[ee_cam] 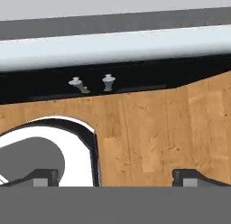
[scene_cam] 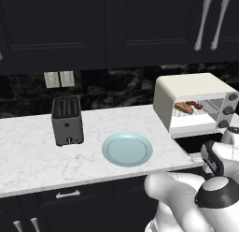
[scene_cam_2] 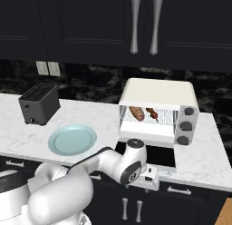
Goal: Pick up the kebab skewer and baguette bread, and place them inside the toaster oven. Close the toaster oven door and start by setting the timer.
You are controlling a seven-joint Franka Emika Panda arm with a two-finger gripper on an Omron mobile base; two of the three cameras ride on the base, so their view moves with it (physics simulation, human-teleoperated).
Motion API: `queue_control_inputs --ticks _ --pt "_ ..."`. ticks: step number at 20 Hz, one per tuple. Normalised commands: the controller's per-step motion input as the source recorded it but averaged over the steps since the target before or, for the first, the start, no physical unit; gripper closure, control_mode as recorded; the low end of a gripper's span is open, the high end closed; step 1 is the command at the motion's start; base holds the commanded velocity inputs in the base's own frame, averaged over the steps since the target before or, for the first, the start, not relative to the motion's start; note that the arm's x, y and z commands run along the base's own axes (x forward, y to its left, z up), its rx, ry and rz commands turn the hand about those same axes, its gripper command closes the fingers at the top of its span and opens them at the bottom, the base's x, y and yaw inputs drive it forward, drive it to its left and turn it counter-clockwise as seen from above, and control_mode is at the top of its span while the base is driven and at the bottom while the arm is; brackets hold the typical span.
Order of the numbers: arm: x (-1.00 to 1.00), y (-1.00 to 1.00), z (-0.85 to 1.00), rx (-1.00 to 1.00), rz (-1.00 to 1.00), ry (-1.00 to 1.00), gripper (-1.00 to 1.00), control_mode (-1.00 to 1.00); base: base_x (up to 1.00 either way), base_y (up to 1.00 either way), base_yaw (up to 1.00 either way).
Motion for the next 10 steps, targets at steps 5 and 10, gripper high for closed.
queue_control_inputs --ticks 5,10 --pt "0.61 0.16 -0.03 0.00 0.00 0.00 -1.00 -1.00 0.00 0.00 0.00" --pt "0.45 0.01 -0.19 0.00 0.00 0.00 -1.00 -1.00 0.00 0.00 0.00"
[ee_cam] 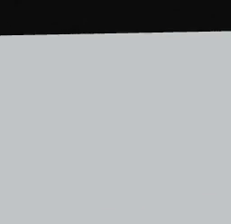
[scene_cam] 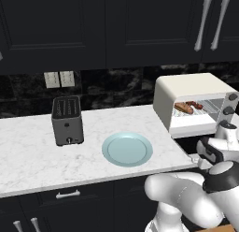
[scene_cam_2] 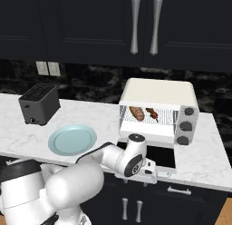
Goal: Pick up the kebab skewer and baguette bread, and place them inside the toaster oven. Close the toaster oven door and start by setting the timer.
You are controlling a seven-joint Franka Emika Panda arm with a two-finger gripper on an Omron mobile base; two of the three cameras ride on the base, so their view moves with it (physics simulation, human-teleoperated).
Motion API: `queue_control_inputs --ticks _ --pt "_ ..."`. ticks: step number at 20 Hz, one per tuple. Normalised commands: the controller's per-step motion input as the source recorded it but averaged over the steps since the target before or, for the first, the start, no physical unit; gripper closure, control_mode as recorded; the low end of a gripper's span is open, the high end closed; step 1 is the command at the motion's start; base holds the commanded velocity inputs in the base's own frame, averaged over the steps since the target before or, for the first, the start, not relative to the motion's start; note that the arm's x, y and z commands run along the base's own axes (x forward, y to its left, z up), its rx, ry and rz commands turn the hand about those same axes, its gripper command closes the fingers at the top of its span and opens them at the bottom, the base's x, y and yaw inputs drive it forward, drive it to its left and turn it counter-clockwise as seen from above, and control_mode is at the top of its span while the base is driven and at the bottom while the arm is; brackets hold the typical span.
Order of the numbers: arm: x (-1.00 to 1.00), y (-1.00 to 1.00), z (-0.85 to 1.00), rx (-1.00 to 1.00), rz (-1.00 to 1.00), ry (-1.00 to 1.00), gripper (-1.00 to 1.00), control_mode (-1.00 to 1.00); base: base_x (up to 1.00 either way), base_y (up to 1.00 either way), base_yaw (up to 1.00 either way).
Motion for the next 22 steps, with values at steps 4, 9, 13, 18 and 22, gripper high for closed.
queue_control_inputs --ticks 4,9,13,18,22 --pt "0.41 0.02 -0.26 0.00 0.00 -0.03 -1.00 -1.00 0.00 0.00 0.00" --pt "0.68 0.10 0.01 0.00 0.00 -0.08 -1.00 -1.00 0.00 0.00 0.00" --pt "0.96 0.37 0.29 0.00 0.00 -0.10 -1.00 -1.00 0.00 0.00 0.00" --pt "1.00 0.48 0.54 0.01 0.00 -0.16 -1.00 -1.00 0.00 0.00 0.00" --pt "1.00 0.68 0.48 0.00 0.00 -0.27 -1.00 -1.00 0.00 0.00 0.00"
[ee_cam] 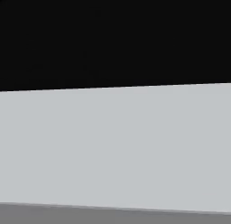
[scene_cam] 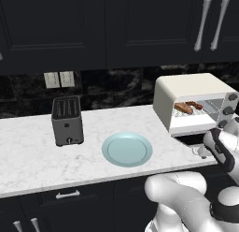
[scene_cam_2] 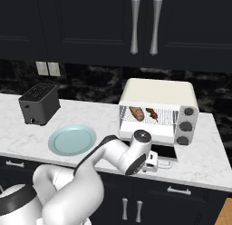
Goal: Pick up the kebab skewer and baguette bread, and place them inside the toaster oven. Close the toaster oven door and start by setting the timer.
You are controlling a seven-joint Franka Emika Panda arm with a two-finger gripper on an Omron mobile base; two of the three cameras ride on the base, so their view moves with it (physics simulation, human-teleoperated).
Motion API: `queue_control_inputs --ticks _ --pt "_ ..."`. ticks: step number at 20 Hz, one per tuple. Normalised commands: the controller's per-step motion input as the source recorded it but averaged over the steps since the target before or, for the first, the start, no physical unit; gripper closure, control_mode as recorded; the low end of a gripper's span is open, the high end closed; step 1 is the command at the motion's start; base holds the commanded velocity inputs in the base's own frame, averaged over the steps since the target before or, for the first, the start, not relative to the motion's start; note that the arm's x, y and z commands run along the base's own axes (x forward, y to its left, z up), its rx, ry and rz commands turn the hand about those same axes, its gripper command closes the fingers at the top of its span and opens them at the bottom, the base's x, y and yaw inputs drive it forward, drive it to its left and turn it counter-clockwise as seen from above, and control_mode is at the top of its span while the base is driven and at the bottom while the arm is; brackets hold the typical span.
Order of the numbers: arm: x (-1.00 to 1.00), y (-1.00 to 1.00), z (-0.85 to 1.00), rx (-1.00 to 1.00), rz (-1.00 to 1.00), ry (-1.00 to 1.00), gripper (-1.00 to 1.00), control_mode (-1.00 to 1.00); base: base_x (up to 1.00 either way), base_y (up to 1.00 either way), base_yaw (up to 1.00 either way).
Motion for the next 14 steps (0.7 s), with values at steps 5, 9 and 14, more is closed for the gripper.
queue_control_inputs --ticks 5,9,14 --pt "1.00 0.83 0.28 0.00 0.00 -0.33 -1.00 -1.00 0.00 0.00 0.00" --pt "1.00 0.85 0.18 0.00 0.00 -0.33 -1.00 -1.00 0.00 0.00 0.00" --pt "1.00 0.81 0.22 0.00 0.00 -0.28 -1.00 -1.00 0.00 0.00 0.00"
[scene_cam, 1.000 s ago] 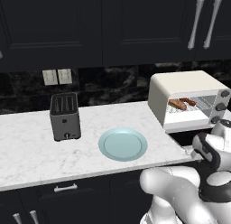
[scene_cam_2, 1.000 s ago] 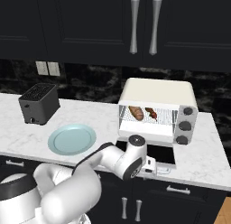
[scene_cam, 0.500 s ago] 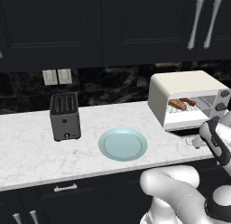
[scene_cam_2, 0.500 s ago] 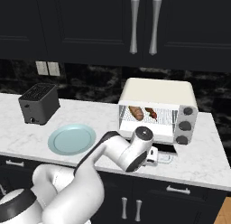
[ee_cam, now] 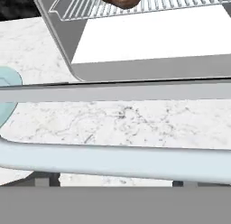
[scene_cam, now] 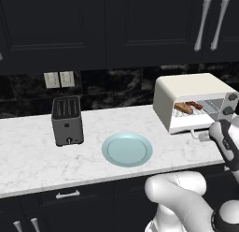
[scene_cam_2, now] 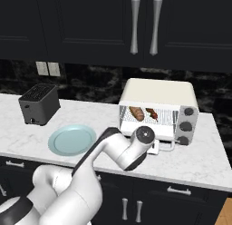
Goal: Pick up the kebab skewer and baguette bread, and place them inside the toaster oven. Close the toaster oven door and start by setting the timer.
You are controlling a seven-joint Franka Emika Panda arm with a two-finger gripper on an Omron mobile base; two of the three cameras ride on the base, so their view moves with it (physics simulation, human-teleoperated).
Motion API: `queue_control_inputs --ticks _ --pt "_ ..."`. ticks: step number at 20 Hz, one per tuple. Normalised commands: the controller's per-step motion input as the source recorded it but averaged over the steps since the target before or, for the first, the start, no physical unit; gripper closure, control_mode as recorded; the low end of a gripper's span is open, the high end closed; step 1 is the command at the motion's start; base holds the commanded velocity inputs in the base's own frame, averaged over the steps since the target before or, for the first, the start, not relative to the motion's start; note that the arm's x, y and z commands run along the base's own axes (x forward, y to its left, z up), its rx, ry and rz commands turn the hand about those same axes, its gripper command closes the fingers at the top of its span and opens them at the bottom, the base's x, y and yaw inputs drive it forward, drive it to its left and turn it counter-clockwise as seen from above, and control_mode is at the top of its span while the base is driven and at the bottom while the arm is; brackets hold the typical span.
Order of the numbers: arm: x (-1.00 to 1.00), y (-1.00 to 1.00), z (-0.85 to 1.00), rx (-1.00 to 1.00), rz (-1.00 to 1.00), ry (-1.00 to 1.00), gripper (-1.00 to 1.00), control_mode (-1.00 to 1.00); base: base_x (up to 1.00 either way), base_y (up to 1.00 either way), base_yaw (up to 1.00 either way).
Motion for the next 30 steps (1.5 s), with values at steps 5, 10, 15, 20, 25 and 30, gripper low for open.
queue_control_inputs --ticks 5,10,15,20,25,30 --pt "1.00 0.43 0.18 0.00 0.02 -0.06 -1.00 -1.00 0.00 0.00 0.00" --pt "0.99 0.15 0.33 0.00 0.05 0.02 -1.00 -1.00 0.00 0.00 0.00" --pt "0.78 0.16 0.05 0.00 0.04 0.00 -1.00 -1.00 0.00 0.00 0.00" --pt "0.48 0.19 -0.03 0.00 0.03 0.00 -1.00 -1.00 0.00 0.00 0.00" --pt "0.48 0.22 -0.07 0.00 0.02 -0.01 -1.00 -1.00 0.00 0.00 0.00" --pt "0.63 0.33 -0.02 0.00 0.00 0.00 -1.00 -1.00 0.00 0.00 0.00"
